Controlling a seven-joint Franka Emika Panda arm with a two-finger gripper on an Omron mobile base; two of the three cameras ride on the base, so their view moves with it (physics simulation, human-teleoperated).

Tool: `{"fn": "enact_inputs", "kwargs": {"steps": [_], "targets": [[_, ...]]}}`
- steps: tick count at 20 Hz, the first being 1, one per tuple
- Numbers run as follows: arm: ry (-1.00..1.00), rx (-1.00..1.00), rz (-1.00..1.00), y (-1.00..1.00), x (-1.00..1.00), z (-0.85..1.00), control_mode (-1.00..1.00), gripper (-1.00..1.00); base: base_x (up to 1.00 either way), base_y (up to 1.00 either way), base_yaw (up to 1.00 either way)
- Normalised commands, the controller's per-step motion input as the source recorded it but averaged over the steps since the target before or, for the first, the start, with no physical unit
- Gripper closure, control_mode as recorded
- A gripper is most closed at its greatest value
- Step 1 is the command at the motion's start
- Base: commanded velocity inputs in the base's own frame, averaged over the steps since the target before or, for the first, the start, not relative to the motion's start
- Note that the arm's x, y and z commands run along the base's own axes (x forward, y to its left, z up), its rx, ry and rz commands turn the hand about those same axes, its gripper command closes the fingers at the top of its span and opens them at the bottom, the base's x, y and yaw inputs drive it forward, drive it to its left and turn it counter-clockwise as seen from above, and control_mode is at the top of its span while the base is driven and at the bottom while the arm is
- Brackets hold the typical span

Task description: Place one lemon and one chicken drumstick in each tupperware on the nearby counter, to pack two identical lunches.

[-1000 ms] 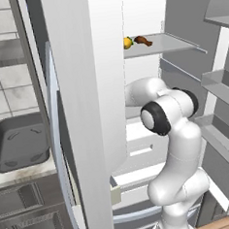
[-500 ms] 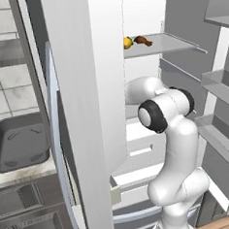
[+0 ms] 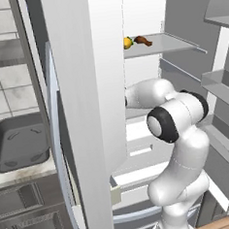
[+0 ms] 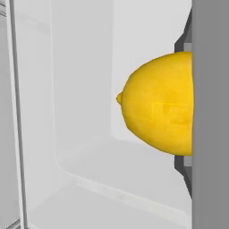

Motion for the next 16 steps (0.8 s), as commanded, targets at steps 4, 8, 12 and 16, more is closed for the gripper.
{"fn": "enact_inputs", "kwargs": {"steps": [4, 8, 12, 16], "targets": [[0.0, 0.0, -0.02, -0.45, -0.95, 0.34, -1.0, 1.0, 0.0, 0.0, 0.0], [0.0, 0.0, -0.01, -0.38, -1.0, 0.5, -1.0, 1.0, 0.0, 0.0, 0.0], [0.0, 0.0, 0.0, -0.47, -1.0, 0.49, -1.0, 1.0, 0.0, 0.0, 0.0], [0.0, 0.0, 0.0, -0.48, -0.92, 0.52, -1.0, 1.0, 0.0, 0.0, 0.0]]}}
